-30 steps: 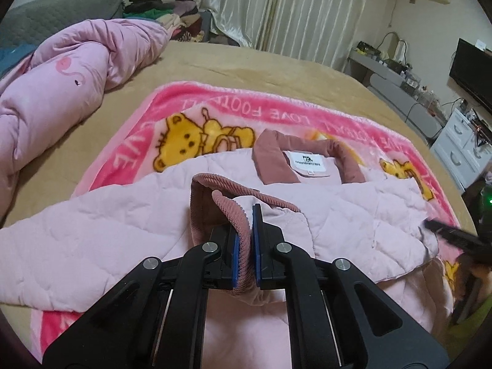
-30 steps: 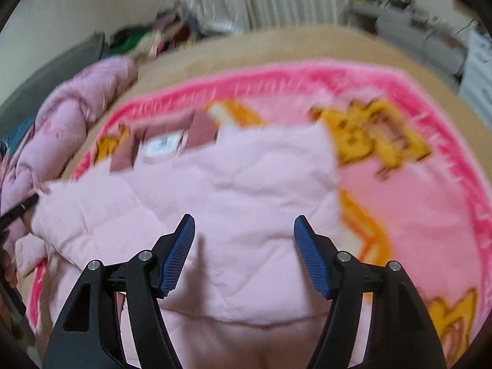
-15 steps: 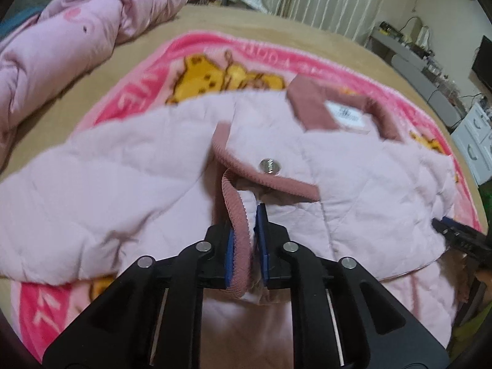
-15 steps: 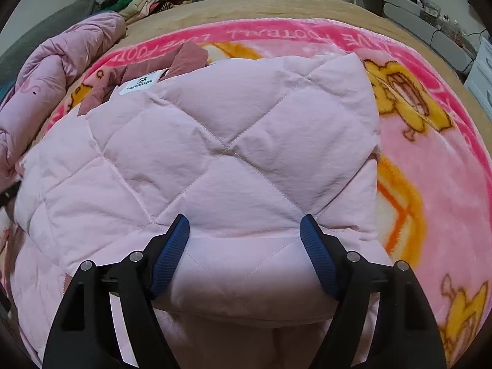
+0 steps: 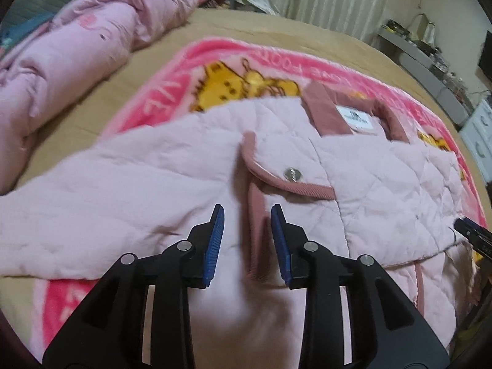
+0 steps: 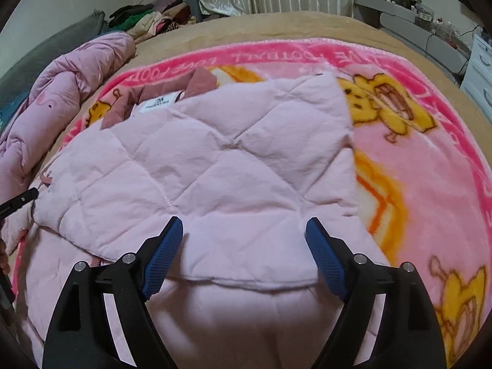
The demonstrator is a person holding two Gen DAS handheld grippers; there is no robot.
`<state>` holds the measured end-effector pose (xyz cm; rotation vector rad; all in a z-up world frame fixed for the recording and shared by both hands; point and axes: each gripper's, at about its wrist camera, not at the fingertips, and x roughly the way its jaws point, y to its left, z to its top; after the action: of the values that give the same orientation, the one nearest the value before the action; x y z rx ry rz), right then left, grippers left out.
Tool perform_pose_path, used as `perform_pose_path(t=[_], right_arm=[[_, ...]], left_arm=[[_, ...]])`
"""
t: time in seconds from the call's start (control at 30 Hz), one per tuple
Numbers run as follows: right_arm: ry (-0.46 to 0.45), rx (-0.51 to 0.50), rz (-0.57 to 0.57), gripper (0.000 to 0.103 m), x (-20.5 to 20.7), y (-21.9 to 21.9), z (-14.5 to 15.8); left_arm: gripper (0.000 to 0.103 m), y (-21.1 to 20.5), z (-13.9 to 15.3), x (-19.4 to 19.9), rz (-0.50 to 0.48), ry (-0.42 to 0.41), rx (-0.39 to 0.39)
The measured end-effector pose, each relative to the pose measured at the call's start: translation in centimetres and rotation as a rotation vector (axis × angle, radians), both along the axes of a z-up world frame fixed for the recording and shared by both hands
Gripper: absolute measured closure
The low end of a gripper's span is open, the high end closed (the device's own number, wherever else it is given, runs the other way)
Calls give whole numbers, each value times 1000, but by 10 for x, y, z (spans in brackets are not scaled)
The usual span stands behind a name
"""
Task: Fold large clothes
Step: 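Fold the front panel over the jacket body with the left tool, then open the left tool and lift it off the folded panel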
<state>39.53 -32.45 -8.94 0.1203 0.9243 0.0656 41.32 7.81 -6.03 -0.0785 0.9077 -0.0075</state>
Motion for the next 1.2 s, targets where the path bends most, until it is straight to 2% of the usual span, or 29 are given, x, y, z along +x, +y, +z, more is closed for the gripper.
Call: perform_pose_path(t=[0.1,0.17,0.23,0.3,0.43,0.47,0.53,0.57,0.6,0.67,0.83,0.9,0.93,1.0,1.2], right_arm=[[-22,-28,-4,20,6,1,7],[-18,-47,-16,19,17,3,12],[-16,-41,-9,16,27,6,14],[-8,-43,1,16,40,13,13],[46,-58,-3,16,61,24,2],[67,-79,-7,16,65,26,-4],[109,-93,-25,6,70,28,-18],[135,-85,-33,5,72,28,-27],[142,-83,-36,4,73,28,-33],[141,-89,-36,4,73,30,-37],[135,-96,-43,4,67,34,-34],[125,-86,-30,4,60,34,-25],[107,-79,-18,4,55,36,-20],[67,-100,-6,4,43,40,-8],[0,-108,2,4,19,48,13]], left_arm=[[75,-10,18,-5,-15,-40,-2],[64,-24,27,-6,-63,-52,-48],[59,-44,28,-2,-125,-33,-99],[59,-59,19,3,-167,6,-127],[57,-85,-18,15,-190,105,-62],[52,-87,-26,17,-181,120,-61],[41,-86,-38,18,-162,133,-48],[37,-84,-42,19,-153,136,-44],[36,-82,-44,19,-152,136,-52],[35,-77,-49,19,-155,137,-78],[33,-76,-47,16,-151,126,-81],[20,-78,-41,13,-138,125,-63],[10,-80,-35,9,-141,115,-45],[9,-85,-26,2,-154,93,-25],[9,-82,-7,-13,-146,62,-38]])
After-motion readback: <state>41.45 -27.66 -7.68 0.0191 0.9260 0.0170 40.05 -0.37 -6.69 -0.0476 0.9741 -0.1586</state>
